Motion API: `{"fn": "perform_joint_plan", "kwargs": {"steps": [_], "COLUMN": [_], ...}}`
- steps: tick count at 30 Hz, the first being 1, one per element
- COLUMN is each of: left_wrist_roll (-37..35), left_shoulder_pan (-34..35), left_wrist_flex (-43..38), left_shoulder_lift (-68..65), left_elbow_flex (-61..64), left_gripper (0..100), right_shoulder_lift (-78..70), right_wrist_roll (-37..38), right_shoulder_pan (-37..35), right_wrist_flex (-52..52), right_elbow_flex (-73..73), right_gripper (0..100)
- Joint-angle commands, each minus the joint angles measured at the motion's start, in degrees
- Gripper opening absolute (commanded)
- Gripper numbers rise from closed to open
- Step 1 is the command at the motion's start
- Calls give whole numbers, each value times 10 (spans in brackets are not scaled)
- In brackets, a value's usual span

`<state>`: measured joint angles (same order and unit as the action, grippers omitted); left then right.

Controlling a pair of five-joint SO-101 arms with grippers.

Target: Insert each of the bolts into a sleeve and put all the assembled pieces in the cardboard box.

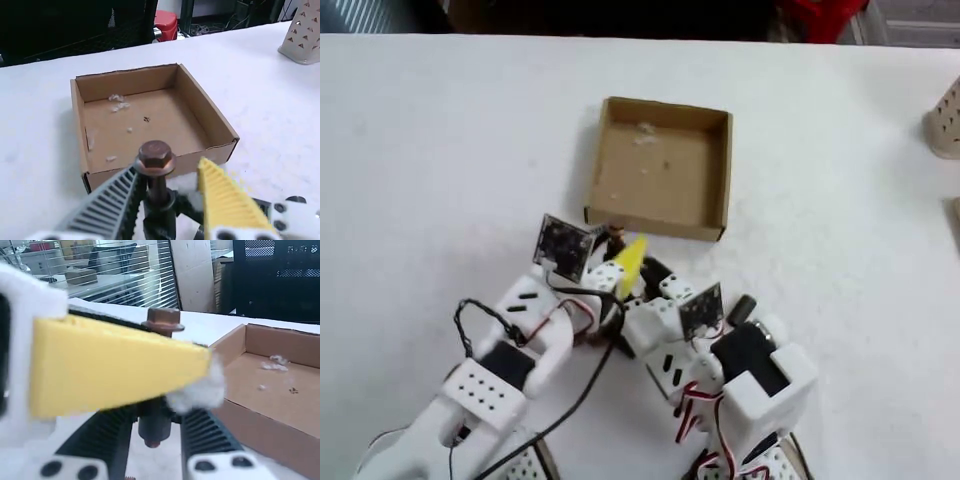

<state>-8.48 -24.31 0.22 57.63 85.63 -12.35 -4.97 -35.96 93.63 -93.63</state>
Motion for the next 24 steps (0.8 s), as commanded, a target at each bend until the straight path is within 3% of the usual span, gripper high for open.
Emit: {"fn": "perform_joint_plan", "kwargs": {"steps": [1,5,14,24], "left_wrist_roll": [4,4,6,4], "left_shoulder_pan": [5,7,53,54], "left_wrist_flex": [36,55,97,122], "left_shoulder_lift": [21,22,24,24], "left_elbow_flex": [-3,-3,-2,-4], "left_gripper": [362,417,417,417], "right_shoulder_lift": [15,15,16,16], "right_wrist_roll": [-3,-3,-3,-2], "right_shoulder_pan": [0,-1,0,0], "right_wrist_flex": [2,2,2,2], "right_elbow_flex": [-4,-4,-4,-4], "right_gripper": [16,16,16,16]}}
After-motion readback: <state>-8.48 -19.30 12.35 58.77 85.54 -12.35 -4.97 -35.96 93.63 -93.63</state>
